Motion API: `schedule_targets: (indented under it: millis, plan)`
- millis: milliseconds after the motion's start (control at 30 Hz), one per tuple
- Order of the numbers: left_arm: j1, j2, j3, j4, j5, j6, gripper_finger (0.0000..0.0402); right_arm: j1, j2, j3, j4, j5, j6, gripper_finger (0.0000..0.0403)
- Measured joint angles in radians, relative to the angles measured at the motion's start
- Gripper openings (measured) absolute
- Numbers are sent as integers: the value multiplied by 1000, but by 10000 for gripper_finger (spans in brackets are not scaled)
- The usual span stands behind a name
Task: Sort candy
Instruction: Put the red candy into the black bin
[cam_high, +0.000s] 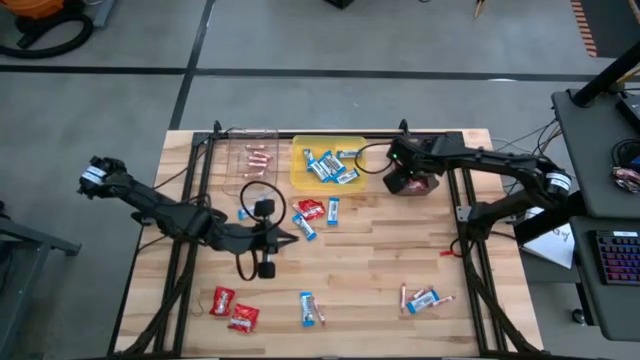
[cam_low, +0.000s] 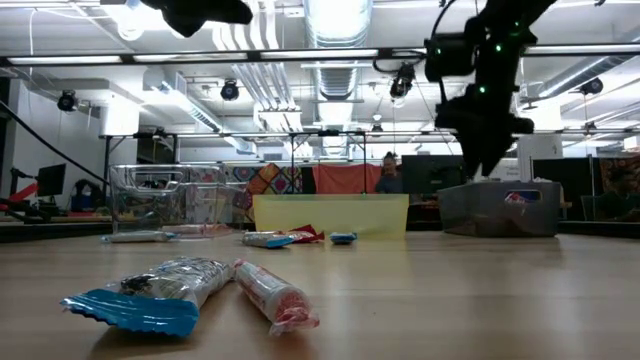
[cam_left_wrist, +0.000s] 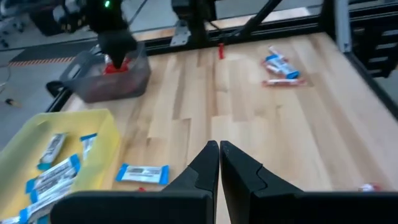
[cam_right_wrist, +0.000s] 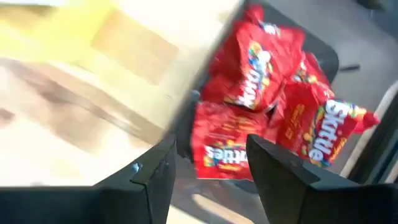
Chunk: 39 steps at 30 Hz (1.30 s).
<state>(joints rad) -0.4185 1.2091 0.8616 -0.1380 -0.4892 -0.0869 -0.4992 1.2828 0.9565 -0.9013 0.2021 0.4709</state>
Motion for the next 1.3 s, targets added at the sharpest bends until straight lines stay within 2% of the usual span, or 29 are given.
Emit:
schedule_targets:
  millis: [100,233,400,567,733,1133,1300]
  plan:
    - [14,0,0,-12,0,0,0,22,-4,52,-22,28,11,181]
    - [22,0,0,-15,0,10,0,21,3,116,-107,117,56,158]
    - [23,0,0,-14,0,55,0,-25,57,168,-235,193,60,91]
    - [31,0,0,-12,-1,66,0,-76,133,155,-254,193,20,17]
    - [31,0,0,-12,-2,48,0,-106,195,125,-272,197,15,13]
    - [31,0,0,-12,-2,48,0,-107,315,112,-252,355,25,12]
    - [31,0,0,-23,-2,48,0,-109,336,111,-198,363,10,12]
